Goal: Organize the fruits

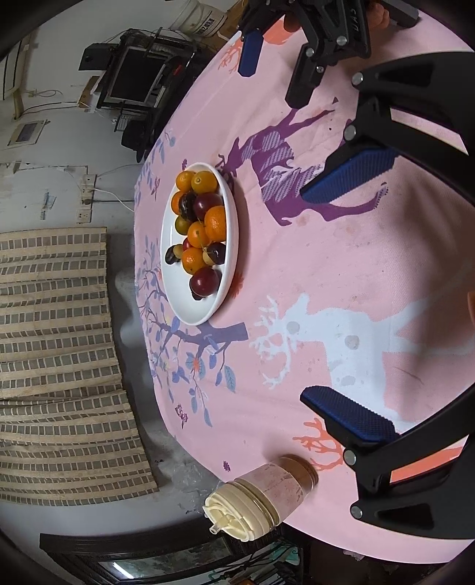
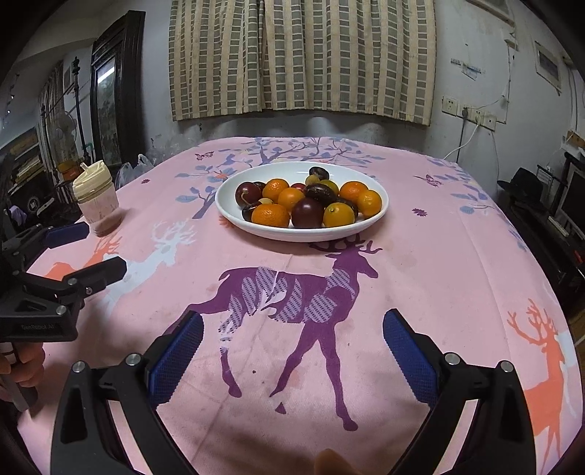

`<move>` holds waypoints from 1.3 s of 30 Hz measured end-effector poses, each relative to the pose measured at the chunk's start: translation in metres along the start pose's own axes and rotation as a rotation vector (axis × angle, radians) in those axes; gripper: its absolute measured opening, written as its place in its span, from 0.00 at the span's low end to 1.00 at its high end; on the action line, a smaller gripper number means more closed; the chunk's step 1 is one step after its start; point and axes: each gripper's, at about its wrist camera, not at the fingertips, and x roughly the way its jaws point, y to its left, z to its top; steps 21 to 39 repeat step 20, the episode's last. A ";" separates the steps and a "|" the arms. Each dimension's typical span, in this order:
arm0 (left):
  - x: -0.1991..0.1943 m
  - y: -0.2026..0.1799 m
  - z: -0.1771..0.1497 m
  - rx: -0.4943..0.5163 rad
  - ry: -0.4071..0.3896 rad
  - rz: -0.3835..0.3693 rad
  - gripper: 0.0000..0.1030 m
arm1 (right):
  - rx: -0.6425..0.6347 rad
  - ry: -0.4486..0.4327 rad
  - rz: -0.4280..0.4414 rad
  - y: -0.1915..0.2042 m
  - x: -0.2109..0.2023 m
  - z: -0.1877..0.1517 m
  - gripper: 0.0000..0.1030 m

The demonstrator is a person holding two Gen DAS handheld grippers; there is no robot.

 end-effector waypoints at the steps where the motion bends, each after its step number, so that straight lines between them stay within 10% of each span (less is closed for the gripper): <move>1: -0.001 0.001 0.000 -0.003 -0.001 -0.003 0.95 | 0.002 0.000 0.000 0.000 0.000 0.000 0.96; 39: -0.002 -0.001 -0.002 0.008 -0.012 0.004 0.95 | 0.012 -0.005 0.002 -0.003 -0.001 0.000 0.96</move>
